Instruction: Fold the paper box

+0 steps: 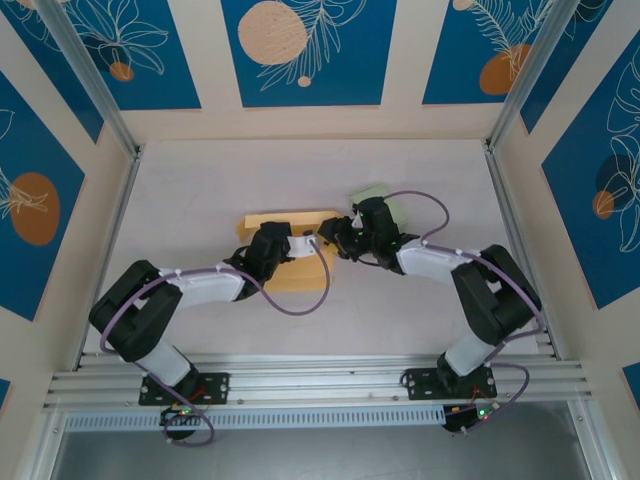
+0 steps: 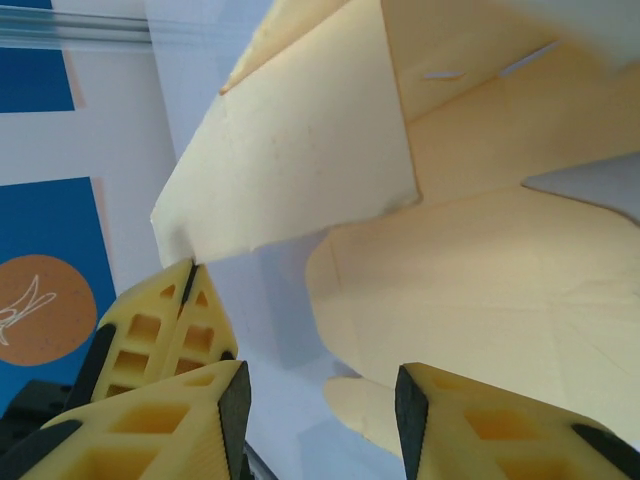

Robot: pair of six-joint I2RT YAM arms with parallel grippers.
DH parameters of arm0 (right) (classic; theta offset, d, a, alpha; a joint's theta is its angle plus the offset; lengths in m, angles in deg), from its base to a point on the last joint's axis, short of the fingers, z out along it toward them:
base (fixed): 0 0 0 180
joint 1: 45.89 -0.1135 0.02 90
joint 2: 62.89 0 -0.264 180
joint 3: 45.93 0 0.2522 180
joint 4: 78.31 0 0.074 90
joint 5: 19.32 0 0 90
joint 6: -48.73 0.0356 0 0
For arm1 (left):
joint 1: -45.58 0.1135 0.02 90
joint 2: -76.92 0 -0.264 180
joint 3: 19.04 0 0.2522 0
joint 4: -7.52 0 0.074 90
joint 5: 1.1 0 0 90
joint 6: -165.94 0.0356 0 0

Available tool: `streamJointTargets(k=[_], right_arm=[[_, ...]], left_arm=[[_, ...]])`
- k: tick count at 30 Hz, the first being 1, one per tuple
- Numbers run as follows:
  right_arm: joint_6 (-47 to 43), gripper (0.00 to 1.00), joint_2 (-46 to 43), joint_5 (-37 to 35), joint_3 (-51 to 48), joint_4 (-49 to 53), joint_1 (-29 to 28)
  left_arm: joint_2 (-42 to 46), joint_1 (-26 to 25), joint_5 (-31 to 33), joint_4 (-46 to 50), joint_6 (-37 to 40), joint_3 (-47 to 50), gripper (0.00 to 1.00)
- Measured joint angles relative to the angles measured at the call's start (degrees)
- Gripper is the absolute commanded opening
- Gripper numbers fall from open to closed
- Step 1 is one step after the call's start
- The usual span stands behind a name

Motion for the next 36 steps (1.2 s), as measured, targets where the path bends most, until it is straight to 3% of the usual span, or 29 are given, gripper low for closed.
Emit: streamJointTargets(k=[3,10,17,29,32,36], right_arm=[[-4.5,0.56,-4.5,-2.2,1.6,7.3,0.5],[-13.6,0.58,-4.3,-5.5,16.2,21.8,0.7],[-17.2,0.59,4.6,-5.4,24.7,27.0,0.9],[-16.4,0.59,14.1,-2.1,27.0,27.8,0.9],[-15.8,0.54,15.7,-0.5,27.1,25.2,1.0],[-14.6,0.32,18.5,3.0,27.5,19.8,1.4]], left_arm=[[0.0,0.0,0.0,0.0,0.0,0.2,0.00],[0.0,0.0,-1.1,0.0,-0.5,0.5,0.00],[0.0,0.0,-1.5,0.0,-1.4,0.5,0.00],[-2.1,0.1,-1.9,0.6,-2.8,-1.7,0.00],[-2.2,0.3,-2.6,1.2,-3.1,-2.1,0.00],[-2.2,0.5,-3.6,1.7,-3.3,-2.2,0.00]])
